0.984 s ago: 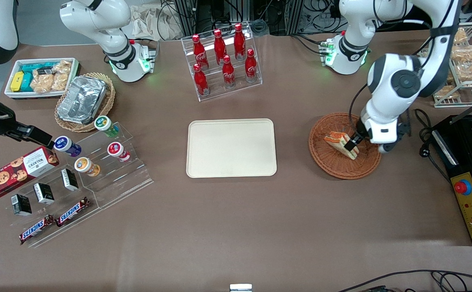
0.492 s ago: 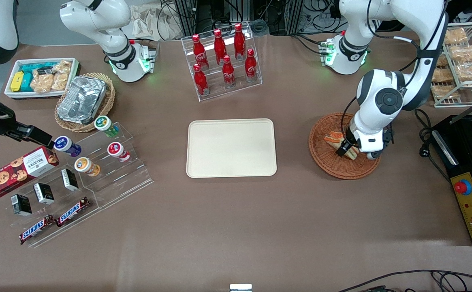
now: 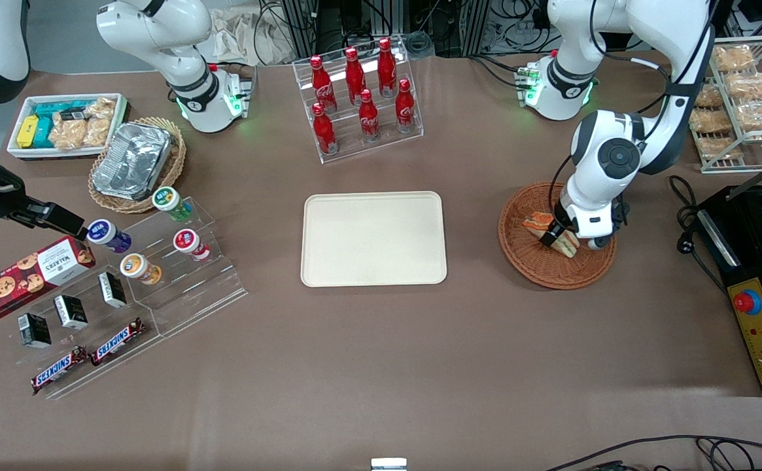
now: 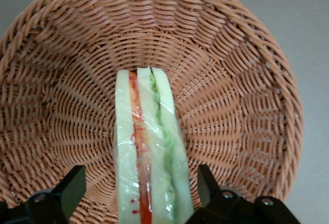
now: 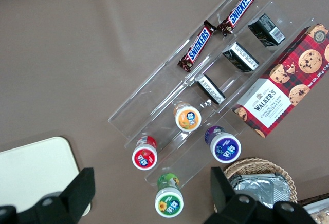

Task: Place sandwich from basket to tray
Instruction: 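Lower the open left gripper around the wrapped sandwich and close it, then lift the sandwich out of the basket with the left gripper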

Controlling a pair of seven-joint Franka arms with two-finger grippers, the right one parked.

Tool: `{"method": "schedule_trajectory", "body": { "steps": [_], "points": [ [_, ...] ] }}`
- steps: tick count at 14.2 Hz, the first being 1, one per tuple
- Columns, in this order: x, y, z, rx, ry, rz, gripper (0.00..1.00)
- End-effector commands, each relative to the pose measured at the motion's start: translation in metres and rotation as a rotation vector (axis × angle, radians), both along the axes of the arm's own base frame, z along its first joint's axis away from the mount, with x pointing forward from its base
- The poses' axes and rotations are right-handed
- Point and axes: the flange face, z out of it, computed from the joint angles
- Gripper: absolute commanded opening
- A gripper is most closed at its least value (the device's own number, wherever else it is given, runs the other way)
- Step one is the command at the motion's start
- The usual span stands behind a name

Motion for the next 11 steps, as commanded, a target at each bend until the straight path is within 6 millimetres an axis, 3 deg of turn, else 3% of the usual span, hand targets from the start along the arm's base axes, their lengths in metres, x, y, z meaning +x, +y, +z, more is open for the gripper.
{"method": "schedule_trajectory", "body": {
  "steps": [1, 2, 4, 5, 8, 11],
  "points": [
    [-0.003, -0.002, 0.006, 0.032, -0.039, 0.05, 0.65],
    [0.0, -0.002, 0.011, 0.031, -0.05, 0.076, 0.44],
    [0.009, -0.004, 0.023, 0.028, -0.067, 0.084, 0.12],
    [0.013, -0.003, 0.028, 0.038, -0.049, 0.088, 0.06],
    [0.029, -0.002, 0.063, 0.087, 0.042, 0.104, 0.0],
    [0.056, -0.001, 0.121, 0.116, 0.097, 0.121, 0.0]
  ]
}}
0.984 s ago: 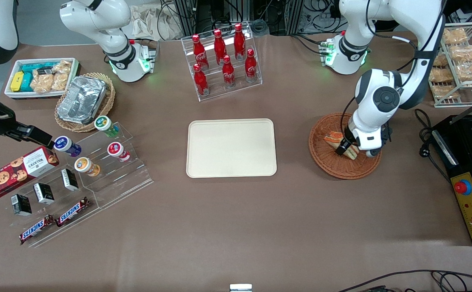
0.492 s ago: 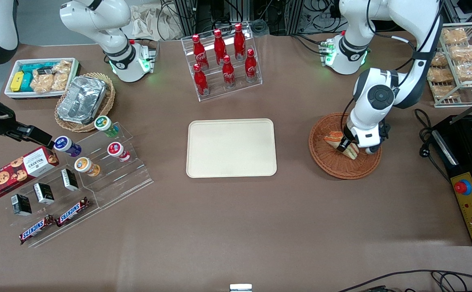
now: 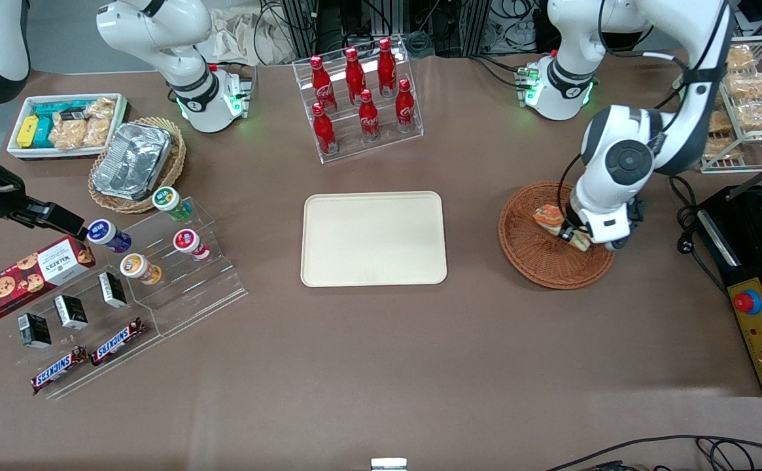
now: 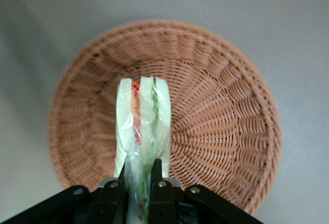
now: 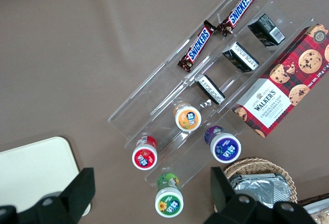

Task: Place sandwich from basket to tray
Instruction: 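Lift the sandwich out of the basket with the left gripper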

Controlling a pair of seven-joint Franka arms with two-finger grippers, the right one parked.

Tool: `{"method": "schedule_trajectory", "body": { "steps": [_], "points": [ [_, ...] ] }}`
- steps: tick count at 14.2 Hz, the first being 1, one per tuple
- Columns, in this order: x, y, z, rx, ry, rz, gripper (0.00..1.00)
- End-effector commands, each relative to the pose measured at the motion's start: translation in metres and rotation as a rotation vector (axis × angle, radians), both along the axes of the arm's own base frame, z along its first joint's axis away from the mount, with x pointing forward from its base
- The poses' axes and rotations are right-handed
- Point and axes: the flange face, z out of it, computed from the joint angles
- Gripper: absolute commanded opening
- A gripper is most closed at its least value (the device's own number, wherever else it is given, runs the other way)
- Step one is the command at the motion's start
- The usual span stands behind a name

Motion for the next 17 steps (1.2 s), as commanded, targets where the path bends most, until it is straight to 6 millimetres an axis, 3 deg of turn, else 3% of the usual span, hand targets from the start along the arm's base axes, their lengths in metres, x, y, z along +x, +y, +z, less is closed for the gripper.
{"method": "schedule_trajectory", "body": {
  "steps": [1, 6, 9, 13, 16, 17],
  "points": [
    [0.027, -0.002, 0.061, 0.016, 0.013, 0.004, 0.0],
    [0.056, -0.004, 0.159, -0.082, 0.002, -0.148, 0.0],
    [0.061, 0.02, 0.201, -0.187, 0.01, -0.239, 0.0],
    [0.056, 0.021, 0.205, -0.203, 0.04, -0.376, 0.0],
    [0.054, 0.01, 0.206, -0.204, 0.039, -0.422, 0.0],
    [0.052, -0.002, 0.206, -0.203, 0.043, -0.451, 0.0]
  ]
}}
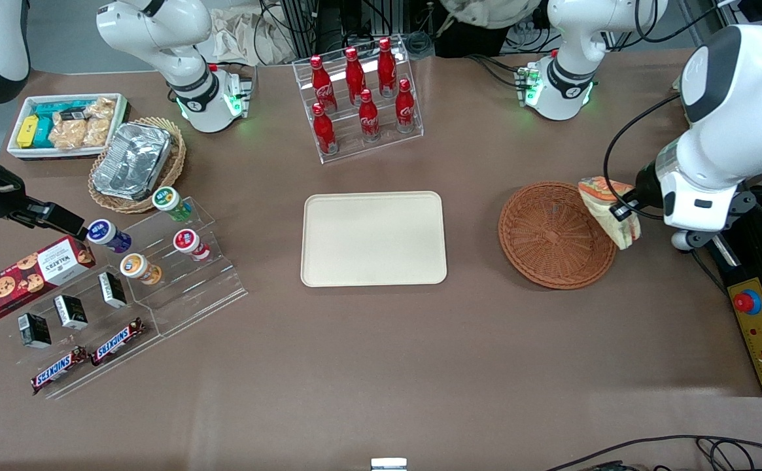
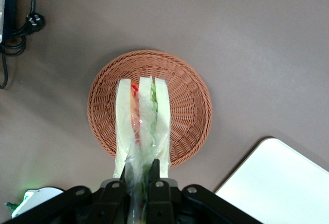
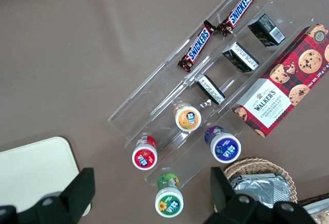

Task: Place sandwich from basket to tray
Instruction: 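Carry the held sandwich over the cream tray and lower it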

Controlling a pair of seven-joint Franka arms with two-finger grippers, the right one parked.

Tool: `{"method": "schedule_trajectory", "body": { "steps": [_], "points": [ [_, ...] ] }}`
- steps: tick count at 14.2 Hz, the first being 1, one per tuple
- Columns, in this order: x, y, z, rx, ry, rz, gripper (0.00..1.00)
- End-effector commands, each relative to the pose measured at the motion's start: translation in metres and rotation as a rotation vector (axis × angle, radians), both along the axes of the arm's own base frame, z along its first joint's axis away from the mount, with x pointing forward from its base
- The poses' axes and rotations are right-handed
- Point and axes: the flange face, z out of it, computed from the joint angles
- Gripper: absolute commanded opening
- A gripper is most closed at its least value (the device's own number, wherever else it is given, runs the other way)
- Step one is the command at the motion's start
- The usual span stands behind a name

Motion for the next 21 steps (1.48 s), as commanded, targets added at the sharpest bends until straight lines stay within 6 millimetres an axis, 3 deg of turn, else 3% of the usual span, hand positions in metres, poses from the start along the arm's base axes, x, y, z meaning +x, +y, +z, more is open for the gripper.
{"method": "schedule_trajectory", "body": {
  "steps": [1, 6, 9, 12, 17, 19, 21],
  "points": [
    [-0.007, -0.028, 0.004, -0.008, 0.011, -0.08, 0.0],
    [-0.038, -0.138, -0.025, 0.106, 0.019, -0.156, 0.0],
    [-0.045, -0.177, -0.051, 0.09, 0.041, -0.175, 0.0],
    [-0.055, -0.229, -0.08, 0.023, 0.026, -0.229, 0.0],
    [-0.073, -0.277, -0.118, -0.025, -0.029, -0.294, 0.0],
    [-0.087, -0.301, -0.155, -0.042, -0.051, -0.336, 0.0],
    [-0.1, -0.305, -0.192, -0.054, -0.079, -0.359, 0.0]
  ]
}}
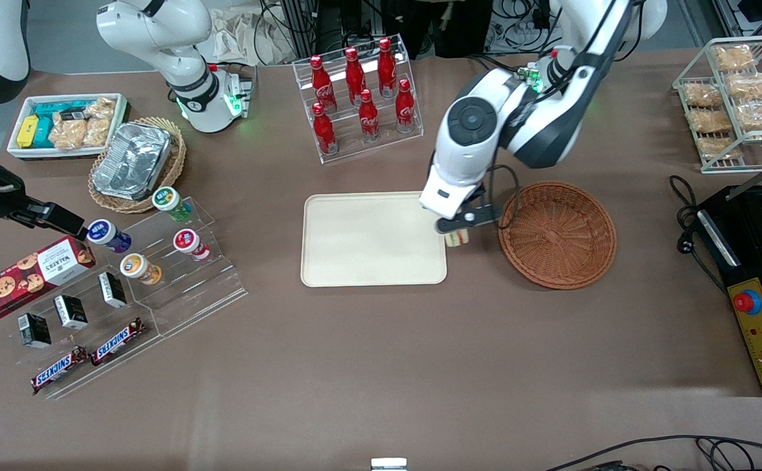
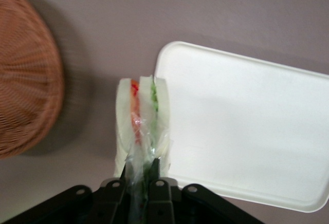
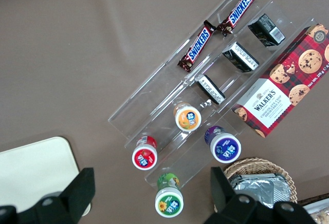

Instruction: Place sandwich from basket to tray

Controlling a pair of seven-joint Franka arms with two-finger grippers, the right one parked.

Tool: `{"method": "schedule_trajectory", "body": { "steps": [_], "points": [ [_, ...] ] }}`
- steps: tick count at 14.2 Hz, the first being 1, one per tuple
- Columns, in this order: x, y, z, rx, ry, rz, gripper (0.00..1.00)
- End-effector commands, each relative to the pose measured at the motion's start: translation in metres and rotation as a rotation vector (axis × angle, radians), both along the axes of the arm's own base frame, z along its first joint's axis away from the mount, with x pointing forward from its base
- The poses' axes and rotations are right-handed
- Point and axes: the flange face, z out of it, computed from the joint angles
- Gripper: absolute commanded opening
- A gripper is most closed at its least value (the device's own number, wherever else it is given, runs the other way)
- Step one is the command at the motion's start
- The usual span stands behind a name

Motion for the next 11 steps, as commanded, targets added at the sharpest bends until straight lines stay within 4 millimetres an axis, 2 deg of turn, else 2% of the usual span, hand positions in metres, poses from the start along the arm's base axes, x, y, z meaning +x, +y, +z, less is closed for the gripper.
{"method": "schedule_trajectory", "body": {
  "steps": [1, 5, 11],
  "points": [
    [-0.014, -0.004, -0.04, -0.017, -0.017, -0.017, 0.0],
    [-0.008, -0.007, -0.078, 0.01, -0.033, -0.105, 0.0],
    [-0.001, -0.016, -0.098, -0.043, -0.116, -0.135, 0.0]
  ]
}}
